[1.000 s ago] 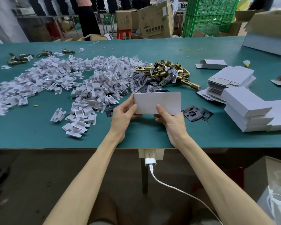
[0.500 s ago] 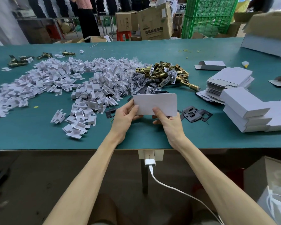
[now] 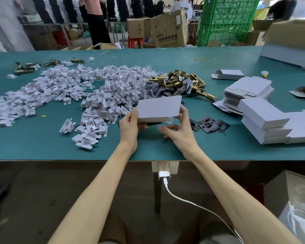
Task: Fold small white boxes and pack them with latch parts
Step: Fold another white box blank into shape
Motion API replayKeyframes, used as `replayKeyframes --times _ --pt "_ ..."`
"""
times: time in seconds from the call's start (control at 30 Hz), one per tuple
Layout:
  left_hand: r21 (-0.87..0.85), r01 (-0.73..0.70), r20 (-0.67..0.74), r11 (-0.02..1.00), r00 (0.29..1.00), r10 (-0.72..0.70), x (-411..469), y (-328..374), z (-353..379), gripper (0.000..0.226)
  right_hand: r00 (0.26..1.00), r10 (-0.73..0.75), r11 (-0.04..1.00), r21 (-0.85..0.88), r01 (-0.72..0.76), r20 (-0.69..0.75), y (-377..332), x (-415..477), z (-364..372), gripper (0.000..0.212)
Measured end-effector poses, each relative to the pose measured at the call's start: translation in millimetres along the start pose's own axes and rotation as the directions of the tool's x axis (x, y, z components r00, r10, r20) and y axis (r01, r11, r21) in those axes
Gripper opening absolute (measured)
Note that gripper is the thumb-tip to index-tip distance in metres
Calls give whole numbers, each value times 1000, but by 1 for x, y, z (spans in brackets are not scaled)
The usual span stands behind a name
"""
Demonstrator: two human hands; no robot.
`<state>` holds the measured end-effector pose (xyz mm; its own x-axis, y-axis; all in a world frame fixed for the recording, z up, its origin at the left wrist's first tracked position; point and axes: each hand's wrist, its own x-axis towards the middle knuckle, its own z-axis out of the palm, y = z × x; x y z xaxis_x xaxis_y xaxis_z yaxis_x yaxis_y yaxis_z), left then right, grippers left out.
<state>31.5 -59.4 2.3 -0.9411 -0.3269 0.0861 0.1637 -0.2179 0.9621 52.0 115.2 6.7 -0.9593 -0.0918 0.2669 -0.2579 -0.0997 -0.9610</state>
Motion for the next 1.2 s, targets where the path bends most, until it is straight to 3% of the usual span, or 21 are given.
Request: replayKeyframes --times 0.1,0.2,0.3,0.43,0.53,0.73,0.87,0.97,1.2 --pt "36 -21 21 999 1000 20 -1 0 1 26 1000 4 998 63 -3 -11 0 1 -5 98" --pt "151 -61 69 987 996 51 -4 -1 1 28 997 -4 1000 31 2 81 1 4 -1 101" --pt "218 -78 108 973 993 55 -8 2 1 34 989 7 999 38 -13 150 1 4 3 83" --pt "305 -83 149 949 988 39 -15 7 7 52 995 -26 999 -45 31 100 1 2 1 30" --pt "359 -118 187 926 981 53 -15 6 11 53 1000 -12 999 -40 13 23 1 3 1 28" --pt "306 -160 281 938 957 71 -13 8 10 44 999 -26 999 -28 26 -20 3 4 0 43" --pt "169 -118 327 978 943 57 -16 11 11 35 1000 -15 998 -55 16 16 2 5 1 40" --pt "160 -127 356 979 932 62 -15 9 9 35 1000 -11 994 -113 14 26 1 4 2 36" --pt "153 -82 216 985 975 47 -10 5 7 39 998 19 987 -161 -28 -59 3 6 -4 38"
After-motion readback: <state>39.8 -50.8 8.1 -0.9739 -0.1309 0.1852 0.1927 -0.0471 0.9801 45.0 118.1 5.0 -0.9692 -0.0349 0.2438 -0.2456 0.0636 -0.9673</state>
